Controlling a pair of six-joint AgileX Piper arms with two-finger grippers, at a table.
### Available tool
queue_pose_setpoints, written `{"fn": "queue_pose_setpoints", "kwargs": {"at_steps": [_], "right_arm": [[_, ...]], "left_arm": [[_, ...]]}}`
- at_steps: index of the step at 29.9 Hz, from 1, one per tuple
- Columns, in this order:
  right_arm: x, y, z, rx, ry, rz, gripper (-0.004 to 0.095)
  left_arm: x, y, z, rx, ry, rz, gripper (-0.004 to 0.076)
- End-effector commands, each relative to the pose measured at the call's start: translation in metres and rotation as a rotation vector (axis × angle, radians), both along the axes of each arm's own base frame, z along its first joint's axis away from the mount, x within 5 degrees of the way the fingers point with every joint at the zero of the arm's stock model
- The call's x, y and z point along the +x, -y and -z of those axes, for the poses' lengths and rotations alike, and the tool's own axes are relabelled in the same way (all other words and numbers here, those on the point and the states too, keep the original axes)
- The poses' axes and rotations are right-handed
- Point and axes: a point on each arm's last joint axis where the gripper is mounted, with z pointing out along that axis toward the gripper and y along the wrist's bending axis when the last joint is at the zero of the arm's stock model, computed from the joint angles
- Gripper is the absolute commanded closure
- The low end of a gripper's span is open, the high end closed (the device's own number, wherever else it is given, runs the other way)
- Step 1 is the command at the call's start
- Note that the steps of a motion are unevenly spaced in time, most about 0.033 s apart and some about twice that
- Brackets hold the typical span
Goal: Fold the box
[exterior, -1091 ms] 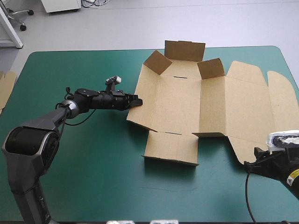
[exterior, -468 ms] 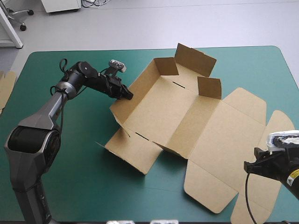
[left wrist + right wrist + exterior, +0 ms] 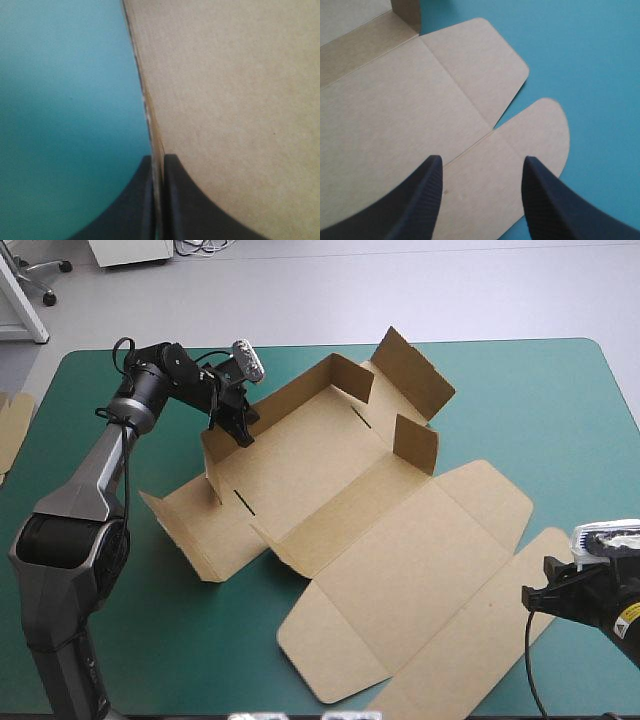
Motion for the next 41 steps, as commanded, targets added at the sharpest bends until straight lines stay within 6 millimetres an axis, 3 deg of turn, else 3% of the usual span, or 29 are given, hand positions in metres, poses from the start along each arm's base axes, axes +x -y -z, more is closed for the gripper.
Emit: {"fn": "queue_pose_setpoints", "kwargs": {"at_steps": [1,8,12,20,30,36,41], "right_arm": [[0.003,-0.001,-0.013,-0.001,0.076,-0.010,0.0437],[0.003,-0.001,-0.013,0.004,0.074,-0.017,0.0437],[0.003,-0.002,-0.013,0.007,0.073,-0.018,0.0437],[0.005,0.002,-0.016,-0.042,0.114,-0.005,0.0437],[0.005,0.002,-0.015,-0.021,0.112,0.013,0.0437],[0.002,0.003,-0.016,-0.011,0.070,0.027,0.0441],[0.001,0.007,-0.030,-0.036,0.125,0.043,0.0441]], "left_arm": [[-0.009,-0.004,-0.039,0.079,0.175,0.110,0.0715],[-0.004,-0.005,-0.047,0.195,0.335,0.260,0.0716],[-0.002,-0.003,-0.065,0.184,0.423,0.239,0.0722],[-0.045,0.034,-0.116,0.246,0.571,0.249,0.0738],[-0.097,0.074,-0.095,0.346,0.623,0.250,0.0738],[-0.128,0.077,-0.089,0.323,0.708,0.180,0.0738],[-0.154,0.079,-0.083,0.296,0.782,0.123,0.0738]]}}
